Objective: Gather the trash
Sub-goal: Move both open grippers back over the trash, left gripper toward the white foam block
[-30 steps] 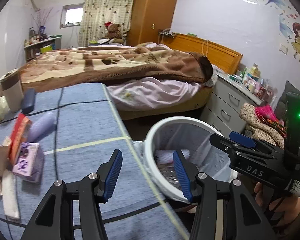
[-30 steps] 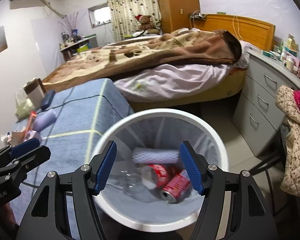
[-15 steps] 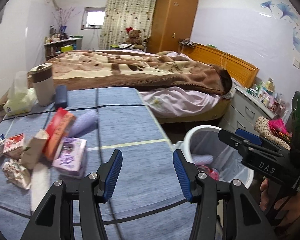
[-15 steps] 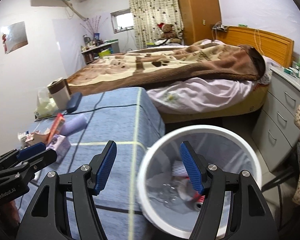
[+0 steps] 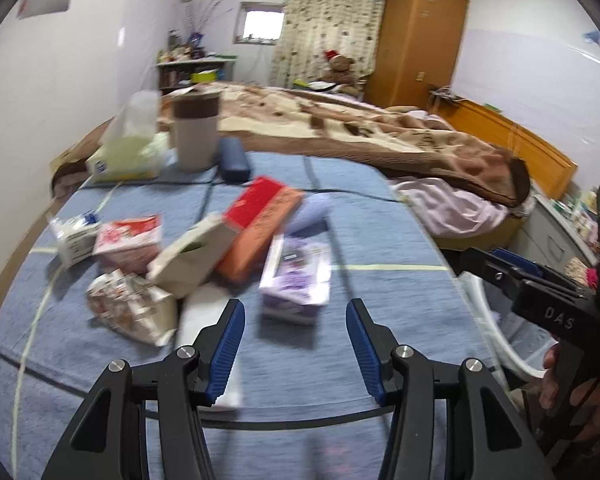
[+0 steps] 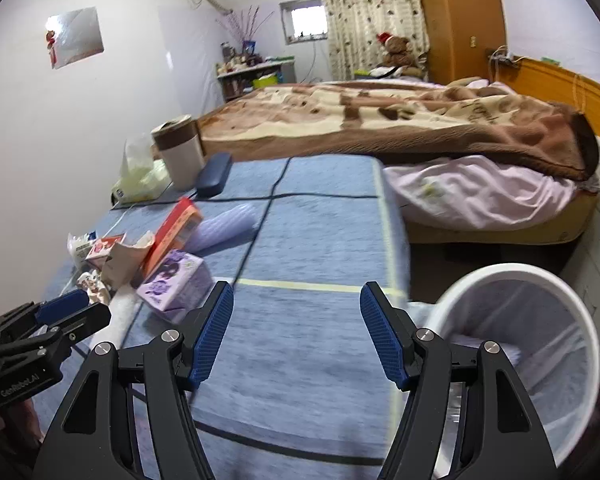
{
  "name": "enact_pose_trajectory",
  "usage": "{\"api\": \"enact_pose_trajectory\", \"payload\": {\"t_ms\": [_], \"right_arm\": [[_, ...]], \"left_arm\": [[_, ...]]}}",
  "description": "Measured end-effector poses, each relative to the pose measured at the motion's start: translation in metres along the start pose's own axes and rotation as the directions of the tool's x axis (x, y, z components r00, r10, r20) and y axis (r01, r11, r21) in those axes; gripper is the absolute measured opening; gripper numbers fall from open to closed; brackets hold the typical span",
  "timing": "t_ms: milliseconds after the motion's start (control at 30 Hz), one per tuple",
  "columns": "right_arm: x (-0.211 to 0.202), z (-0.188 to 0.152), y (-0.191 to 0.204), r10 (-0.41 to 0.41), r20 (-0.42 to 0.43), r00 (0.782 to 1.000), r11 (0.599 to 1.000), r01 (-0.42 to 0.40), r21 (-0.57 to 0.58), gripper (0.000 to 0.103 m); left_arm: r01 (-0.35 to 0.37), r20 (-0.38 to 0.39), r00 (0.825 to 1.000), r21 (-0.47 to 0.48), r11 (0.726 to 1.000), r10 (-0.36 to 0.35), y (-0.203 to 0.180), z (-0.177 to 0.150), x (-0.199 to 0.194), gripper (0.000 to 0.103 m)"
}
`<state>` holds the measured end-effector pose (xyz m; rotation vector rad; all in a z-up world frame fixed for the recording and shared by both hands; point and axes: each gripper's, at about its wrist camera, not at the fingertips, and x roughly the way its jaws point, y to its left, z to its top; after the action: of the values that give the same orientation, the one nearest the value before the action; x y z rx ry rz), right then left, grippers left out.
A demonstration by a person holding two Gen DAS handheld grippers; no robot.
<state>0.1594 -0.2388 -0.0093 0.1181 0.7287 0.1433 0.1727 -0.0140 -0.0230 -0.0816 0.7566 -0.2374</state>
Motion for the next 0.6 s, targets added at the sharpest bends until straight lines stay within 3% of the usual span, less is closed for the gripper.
{"api": "enact_pose_trajectory", "payload": {"t_ms": [267, 600], "right_arm": [[0.023, 0.004, 0.035, 0.034, -0.045, 0.998, 0.999, -0.036, -0.038, 0.067], [0.056, 0.012, 0.07, 0.068, -0.096, 0.993, 0.996, -0.073, -0.05, 0.067]], "left_arm": [[-0.025, -0.038, 0.999, -0.048, 0.999, 0.023, 0.04, -0.013, 0.008, 0.053], [-0.018, -0.121, 0.993, -0.024, 1.0, 0.015, 0.055, -0.028, 0.032, 0.053]]}}
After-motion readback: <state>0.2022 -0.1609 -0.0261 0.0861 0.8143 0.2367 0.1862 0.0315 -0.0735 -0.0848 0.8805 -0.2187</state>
